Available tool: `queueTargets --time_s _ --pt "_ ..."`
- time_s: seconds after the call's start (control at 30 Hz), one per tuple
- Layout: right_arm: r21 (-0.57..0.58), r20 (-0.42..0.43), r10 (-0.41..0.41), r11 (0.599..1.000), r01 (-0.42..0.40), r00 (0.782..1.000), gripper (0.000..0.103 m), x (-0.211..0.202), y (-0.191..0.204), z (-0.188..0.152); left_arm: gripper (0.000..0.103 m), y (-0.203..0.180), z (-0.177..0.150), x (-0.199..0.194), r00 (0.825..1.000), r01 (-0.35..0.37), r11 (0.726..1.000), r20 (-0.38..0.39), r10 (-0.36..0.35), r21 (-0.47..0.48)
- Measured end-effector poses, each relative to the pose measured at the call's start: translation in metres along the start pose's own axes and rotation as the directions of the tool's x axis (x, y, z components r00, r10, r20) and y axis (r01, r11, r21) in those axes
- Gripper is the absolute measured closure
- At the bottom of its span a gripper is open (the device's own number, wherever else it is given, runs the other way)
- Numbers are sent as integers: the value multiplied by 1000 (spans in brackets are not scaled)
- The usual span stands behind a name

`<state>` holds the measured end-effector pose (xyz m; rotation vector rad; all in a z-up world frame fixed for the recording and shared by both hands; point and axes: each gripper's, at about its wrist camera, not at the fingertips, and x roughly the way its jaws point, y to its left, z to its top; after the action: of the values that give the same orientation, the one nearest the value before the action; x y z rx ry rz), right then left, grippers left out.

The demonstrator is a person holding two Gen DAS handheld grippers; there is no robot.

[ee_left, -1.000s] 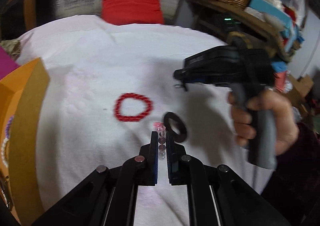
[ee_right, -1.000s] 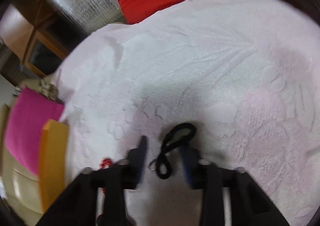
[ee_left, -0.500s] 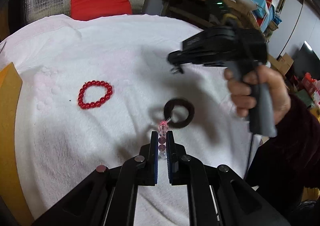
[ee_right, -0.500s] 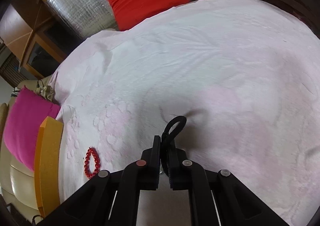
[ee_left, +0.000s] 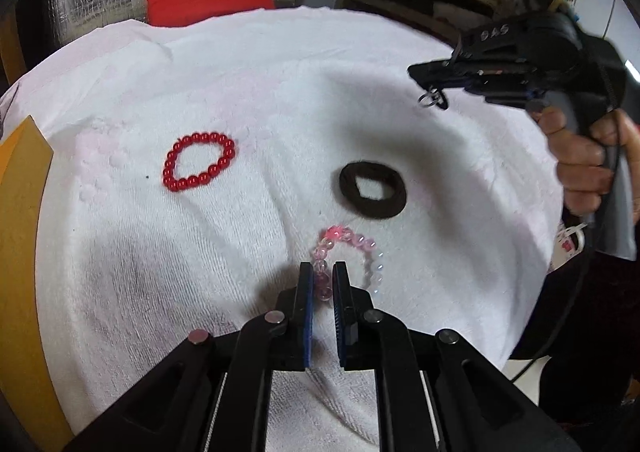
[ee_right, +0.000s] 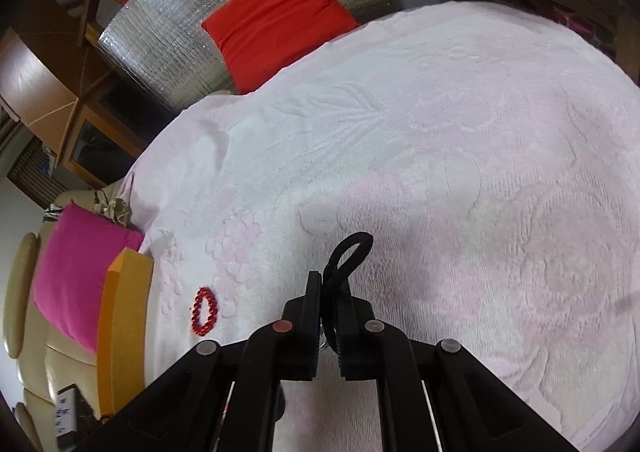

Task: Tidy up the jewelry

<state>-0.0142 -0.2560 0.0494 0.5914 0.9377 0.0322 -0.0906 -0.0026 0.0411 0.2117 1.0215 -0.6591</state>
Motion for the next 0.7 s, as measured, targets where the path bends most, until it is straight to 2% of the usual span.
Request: queueTargets --time_s 0.2,0.53,0.7 --pt "-30 -53 -31 999 29 998 96 15 7 -4 71 -12 0 8 994 -112 992 -1 112 60" --pt "-70 -111 -67 996 59 992 96 37 15 -2 67 -28 7 16 974 -225 964 5 227 139" --pt "-75 -127 -81 995 72 989 96 43 14 -1 66 -34 6 16 965 -259 952 10 261 162"
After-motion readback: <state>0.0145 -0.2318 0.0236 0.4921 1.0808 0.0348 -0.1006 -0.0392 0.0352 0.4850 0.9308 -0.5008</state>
